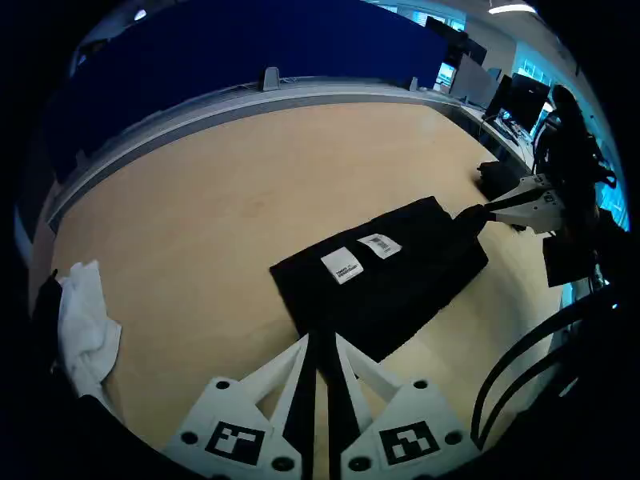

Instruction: Fold towel

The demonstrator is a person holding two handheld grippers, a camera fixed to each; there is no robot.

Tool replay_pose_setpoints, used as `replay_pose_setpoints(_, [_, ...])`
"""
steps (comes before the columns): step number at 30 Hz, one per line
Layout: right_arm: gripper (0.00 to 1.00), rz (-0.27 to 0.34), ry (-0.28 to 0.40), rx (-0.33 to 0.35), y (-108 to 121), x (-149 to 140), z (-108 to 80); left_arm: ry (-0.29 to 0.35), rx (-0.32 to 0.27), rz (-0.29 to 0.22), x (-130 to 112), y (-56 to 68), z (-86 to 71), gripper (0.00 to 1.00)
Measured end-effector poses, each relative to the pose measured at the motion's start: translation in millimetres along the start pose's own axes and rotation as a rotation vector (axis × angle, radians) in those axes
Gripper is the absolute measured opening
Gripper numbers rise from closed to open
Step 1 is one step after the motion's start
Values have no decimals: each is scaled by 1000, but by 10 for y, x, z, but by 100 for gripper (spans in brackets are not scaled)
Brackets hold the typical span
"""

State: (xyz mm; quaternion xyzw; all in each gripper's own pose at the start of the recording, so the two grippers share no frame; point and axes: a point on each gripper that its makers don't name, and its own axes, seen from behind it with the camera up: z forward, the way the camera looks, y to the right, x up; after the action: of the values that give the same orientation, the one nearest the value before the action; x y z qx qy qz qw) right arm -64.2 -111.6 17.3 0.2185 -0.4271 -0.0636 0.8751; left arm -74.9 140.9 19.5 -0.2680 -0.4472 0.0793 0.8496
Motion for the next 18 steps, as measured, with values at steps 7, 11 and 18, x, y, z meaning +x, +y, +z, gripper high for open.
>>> replay_pose_setpoints(7, [13,5,-12,-4,21,-26,96,-3,1,7,53,-65,136,8])
replay_pose_setpoints(11, [13,5,-13,-3,31,-18,130,-6,2,11,75,-101,195,8])
replay_pose_setpoints(18, [13,5,-10,-3,54,3,193,-18,8,17,74,-145,291,8])
